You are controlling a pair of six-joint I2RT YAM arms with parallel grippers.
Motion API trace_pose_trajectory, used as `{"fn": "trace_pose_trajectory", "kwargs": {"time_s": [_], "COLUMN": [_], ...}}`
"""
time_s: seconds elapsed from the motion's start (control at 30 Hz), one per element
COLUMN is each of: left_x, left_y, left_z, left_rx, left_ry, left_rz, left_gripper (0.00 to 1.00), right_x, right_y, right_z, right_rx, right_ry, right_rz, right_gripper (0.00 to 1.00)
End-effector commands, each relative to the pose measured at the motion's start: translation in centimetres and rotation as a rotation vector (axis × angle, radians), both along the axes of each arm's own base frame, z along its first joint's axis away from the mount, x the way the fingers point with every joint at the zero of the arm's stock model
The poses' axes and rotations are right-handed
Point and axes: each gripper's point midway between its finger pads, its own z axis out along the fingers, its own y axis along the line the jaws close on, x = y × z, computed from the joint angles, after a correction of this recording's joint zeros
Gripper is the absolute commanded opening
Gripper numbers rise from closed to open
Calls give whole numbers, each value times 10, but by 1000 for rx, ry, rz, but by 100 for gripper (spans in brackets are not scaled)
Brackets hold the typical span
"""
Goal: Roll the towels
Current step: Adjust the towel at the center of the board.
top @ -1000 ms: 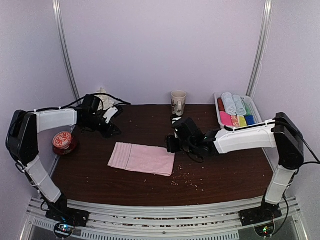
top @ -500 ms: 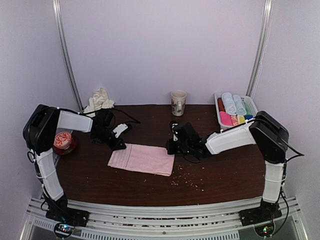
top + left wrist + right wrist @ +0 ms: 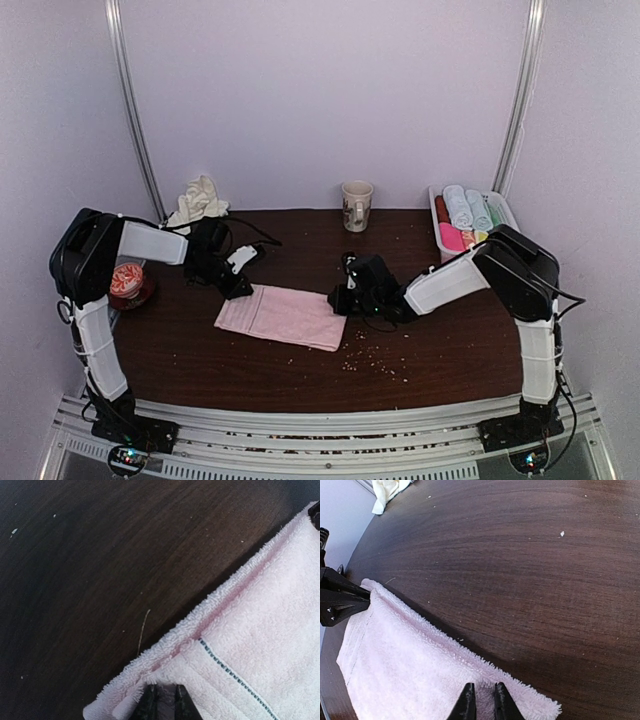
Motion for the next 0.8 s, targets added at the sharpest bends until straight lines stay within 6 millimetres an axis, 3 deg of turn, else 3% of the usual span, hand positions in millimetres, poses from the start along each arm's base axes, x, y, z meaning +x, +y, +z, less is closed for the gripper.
{"fn": "trace_pose_trajectory", "kwargs": {"time_s": [0.0,0.13,0.27,0.4,0.47,0.6,0.67,0.77], "left_x": [4,12,21,19,13,-9,-23,-42], "left_y": [11,8,5,1,1,1,2,4], "left_z": [-15,9,43,69,77,80,75,64], "left_rx": [73,61,32,0,-17,-41,-45,-47], "left_ry": [9,-36,-105,-146,-156,-146,-127,-87], "left_rz": [24,21,20,9,-5,-52,-81,-119], "left_gripper": [16,31,60,88,97,94,83,57], "right_x": [-7,-17,-29,-52,-66,-92,-101,-109], "right_y": [3,11,11,16,23,41,46,49], "right_z": [13,44,72,77,74,67,64,57], "right_rx": [30,56,66,65,68,90,130,175], "right_ry": [-2,-55,-95,-103,-98,-80,-63,-43], "right_rz": [49,110,132,162,190,246,257,263], "right_gripper": [17,22,24,26,28,29,28,26]}}
